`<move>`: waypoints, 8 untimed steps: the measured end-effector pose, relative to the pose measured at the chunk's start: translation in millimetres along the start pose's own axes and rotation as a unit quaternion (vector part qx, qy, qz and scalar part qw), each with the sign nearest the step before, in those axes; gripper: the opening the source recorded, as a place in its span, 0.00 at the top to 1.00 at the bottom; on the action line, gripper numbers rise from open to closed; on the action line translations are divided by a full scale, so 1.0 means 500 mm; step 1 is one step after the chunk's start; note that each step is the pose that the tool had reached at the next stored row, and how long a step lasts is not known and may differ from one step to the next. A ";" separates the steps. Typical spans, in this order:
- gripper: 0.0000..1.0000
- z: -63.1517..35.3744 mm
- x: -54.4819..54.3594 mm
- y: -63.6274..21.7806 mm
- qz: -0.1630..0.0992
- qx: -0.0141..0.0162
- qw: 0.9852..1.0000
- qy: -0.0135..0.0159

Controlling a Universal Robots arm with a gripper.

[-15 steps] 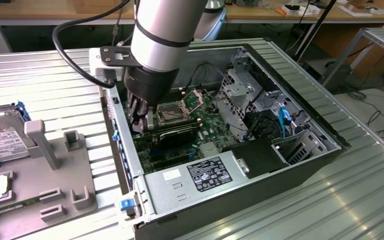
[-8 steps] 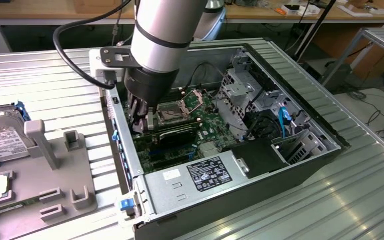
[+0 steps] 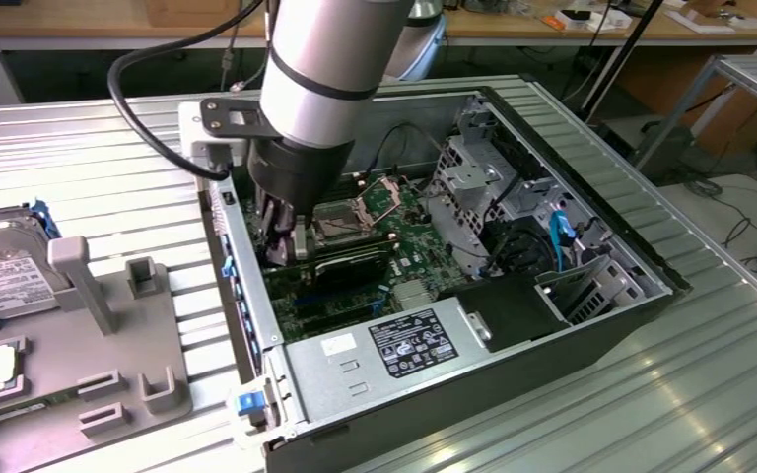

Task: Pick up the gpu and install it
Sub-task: 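Press down on the gpu until it lock into place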

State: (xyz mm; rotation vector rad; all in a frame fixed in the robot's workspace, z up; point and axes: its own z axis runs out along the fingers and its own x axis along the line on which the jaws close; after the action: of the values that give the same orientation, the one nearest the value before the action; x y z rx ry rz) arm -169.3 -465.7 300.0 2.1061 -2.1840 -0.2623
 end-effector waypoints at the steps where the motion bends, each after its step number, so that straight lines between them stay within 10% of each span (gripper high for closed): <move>1: 0.89 -0.002 0.000 -0.008 0.000 0.000 1.000 0.000; 8: 0.89 -0.005 -0.002 -0.051 -0.001 0.004 1.000 0.000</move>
State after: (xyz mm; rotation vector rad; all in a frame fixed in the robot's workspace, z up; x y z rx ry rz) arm -143.5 -465.5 297.5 2.1117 -2.1881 -0.2532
